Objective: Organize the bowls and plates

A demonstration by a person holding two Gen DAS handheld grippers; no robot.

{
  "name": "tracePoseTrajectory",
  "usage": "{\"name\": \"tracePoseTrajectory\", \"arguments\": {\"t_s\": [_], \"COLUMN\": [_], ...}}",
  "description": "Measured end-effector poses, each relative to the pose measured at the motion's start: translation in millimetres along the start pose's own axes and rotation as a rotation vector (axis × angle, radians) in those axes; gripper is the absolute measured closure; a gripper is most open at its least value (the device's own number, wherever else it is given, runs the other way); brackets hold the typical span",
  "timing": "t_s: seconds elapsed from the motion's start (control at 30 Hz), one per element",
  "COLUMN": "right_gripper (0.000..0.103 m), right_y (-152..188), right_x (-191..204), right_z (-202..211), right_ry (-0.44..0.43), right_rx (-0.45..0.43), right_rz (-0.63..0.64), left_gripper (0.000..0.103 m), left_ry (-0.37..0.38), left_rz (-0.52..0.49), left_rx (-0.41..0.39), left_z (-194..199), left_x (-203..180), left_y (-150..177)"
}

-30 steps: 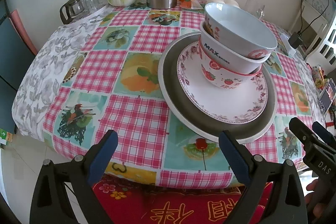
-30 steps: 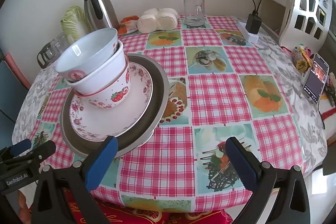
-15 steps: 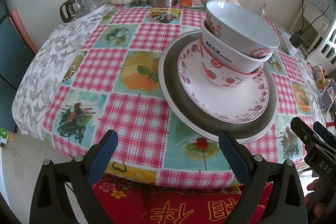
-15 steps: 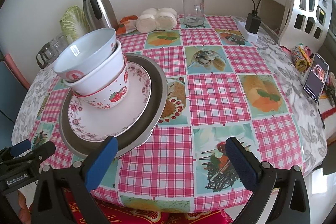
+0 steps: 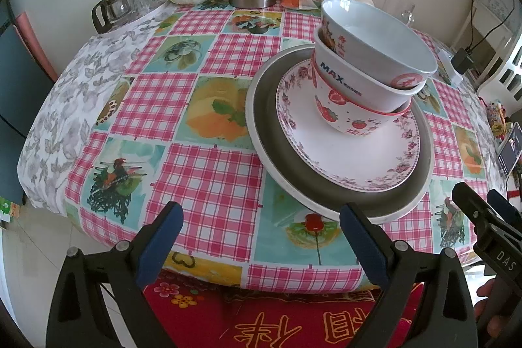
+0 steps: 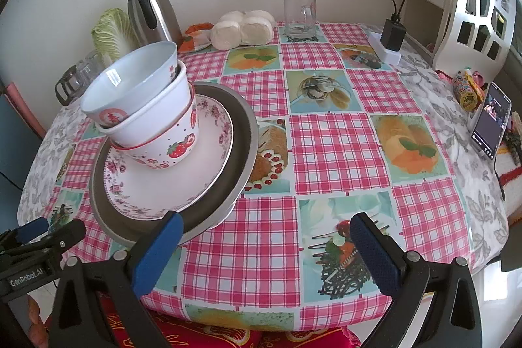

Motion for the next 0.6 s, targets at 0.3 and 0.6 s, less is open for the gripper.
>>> {"name": "tracePoseTrajectory", "arguments": {"t_s": [0.3,0.6], "right_gripper": [0.000,0.000], "right_y": [0.4,-1.1], "right_x": [-0.4,-0.6], "right_z": [-1.3,-3.4], "right_ry": [0.003,0.003], "right_rx": [-0.001,0.002], "right_rz": [0.004,0.006], "left_gripper": [0.006,0.006], "left_ry": [0.002,0.007], "left_rz": [-0.001,0.009], "left_rx": [0.006,0.015], "left_z": [-2.1,-5.1], "left_x": [0.0,2.0], "left_y": [-0.2,-0.3]}}
Point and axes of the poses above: each gripper's, at about its wrist camera, not at the fingertips, and z roughly against the way its jaws point, x to its left, y to its underside, the point moved 8 cm from there along -z, roughly the way its jaws point, and after that the axes turned 10 degrees about y, right-handed, at the moved point
